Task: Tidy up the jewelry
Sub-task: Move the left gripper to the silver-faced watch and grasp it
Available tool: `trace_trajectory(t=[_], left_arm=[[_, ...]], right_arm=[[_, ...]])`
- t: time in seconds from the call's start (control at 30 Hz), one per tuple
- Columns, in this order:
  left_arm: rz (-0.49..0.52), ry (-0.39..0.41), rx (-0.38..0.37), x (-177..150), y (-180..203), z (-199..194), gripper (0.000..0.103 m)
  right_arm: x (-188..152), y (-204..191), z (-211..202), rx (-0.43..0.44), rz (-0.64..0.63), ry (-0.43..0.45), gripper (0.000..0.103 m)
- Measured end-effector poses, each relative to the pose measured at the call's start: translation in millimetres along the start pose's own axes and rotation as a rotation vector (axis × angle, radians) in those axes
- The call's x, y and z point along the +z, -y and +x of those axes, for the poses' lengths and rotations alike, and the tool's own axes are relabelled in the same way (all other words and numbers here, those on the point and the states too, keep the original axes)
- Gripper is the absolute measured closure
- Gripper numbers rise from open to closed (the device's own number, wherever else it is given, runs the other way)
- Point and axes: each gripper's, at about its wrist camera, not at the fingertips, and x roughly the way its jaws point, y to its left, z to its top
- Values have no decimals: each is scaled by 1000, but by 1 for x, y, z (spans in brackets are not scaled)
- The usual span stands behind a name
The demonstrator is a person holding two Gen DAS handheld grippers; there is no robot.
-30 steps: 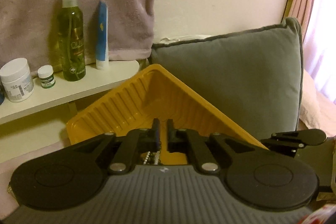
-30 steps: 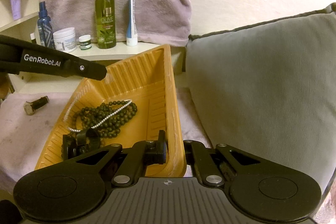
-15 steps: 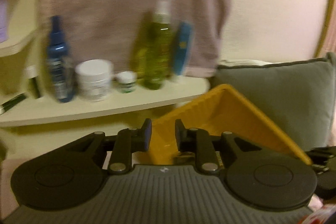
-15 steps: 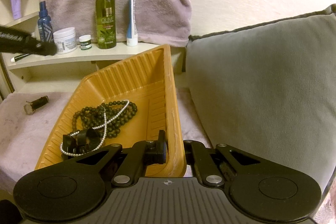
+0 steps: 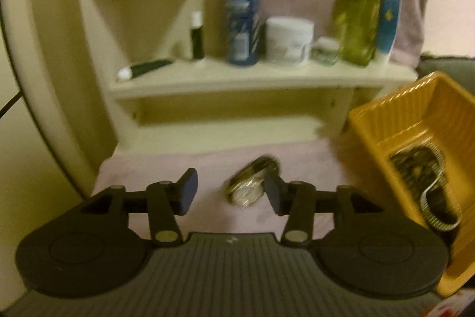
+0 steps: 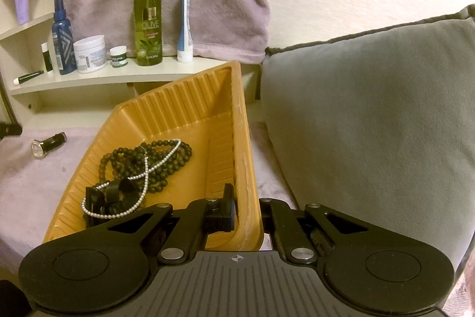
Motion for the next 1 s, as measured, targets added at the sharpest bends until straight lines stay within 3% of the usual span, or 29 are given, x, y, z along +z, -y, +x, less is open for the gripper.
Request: trace_trajectory(t=[0.07,0.27,0.5,0.77,1.0], left_arm=[[11,-6,9,-10,-2,2,45],[57,-1,12,-20,2,12,36],[124,3,25,-22,10,34,36],[109,-14,0,-18,17,54,37],[63,-35,-16,-18,17,66,49]], right_arm=[[0,0,1,-1,-3,-2,98],[0,1,1,-5,-9,-7,98],[-1,0,4,-16,-16,-16,98],[-1,0,6,-23,-22,-25,98],[-2,0,6,-25,-23,-28,98]])
